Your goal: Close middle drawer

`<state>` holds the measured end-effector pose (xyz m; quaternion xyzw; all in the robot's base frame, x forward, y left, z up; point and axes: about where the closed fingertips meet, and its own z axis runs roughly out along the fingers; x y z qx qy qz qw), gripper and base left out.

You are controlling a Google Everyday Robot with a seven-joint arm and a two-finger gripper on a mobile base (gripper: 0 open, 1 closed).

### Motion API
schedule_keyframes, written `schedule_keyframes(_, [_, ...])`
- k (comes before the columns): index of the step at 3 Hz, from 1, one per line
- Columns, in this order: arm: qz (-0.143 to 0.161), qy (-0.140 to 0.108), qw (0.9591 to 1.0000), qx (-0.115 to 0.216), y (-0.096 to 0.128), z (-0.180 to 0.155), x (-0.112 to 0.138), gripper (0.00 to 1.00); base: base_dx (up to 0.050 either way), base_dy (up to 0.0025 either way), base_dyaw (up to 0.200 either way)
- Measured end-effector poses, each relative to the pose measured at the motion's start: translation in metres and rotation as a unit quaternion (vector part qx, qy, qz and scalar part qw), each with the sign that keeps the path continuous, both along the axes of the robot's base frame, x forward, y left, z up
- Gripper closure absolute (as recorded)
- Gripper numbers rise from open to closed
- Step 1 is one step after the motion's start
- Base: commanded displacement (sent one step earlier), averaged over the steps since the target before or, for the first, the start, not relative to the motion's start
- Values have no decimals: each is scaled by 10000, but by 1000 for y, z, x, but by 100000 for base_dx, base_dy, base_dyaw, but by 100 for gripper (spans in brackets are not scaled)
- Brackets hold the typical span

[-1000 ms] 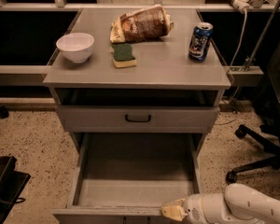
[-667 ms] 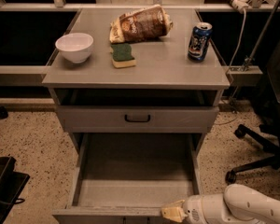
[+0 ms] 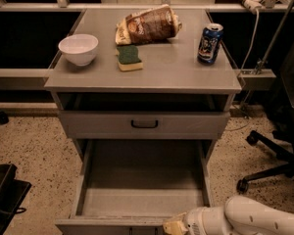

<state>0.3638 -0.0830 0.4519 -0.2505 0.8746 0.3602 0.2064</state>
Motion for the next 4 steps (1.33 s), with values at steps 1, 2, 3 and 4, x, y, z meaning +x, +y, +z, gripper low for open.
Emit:
schedule_keyframes(1, [-43, -92, 9999, -99, 1, 0, 5, 100, 0, 0, 0])
schedule_keyframes(2, [-204, -270, 9990, -276, -1, -3, 16, 100, 0, 0, 0])
schedule_keyframes(3, [-235, -383, 9981, -419, 7, -5, 21, 100, 0, 0, 0])
schedule_keyframes(4, [-435, -587, 9953, -630, 5, -11, 37, 100, 0, 0, 0])
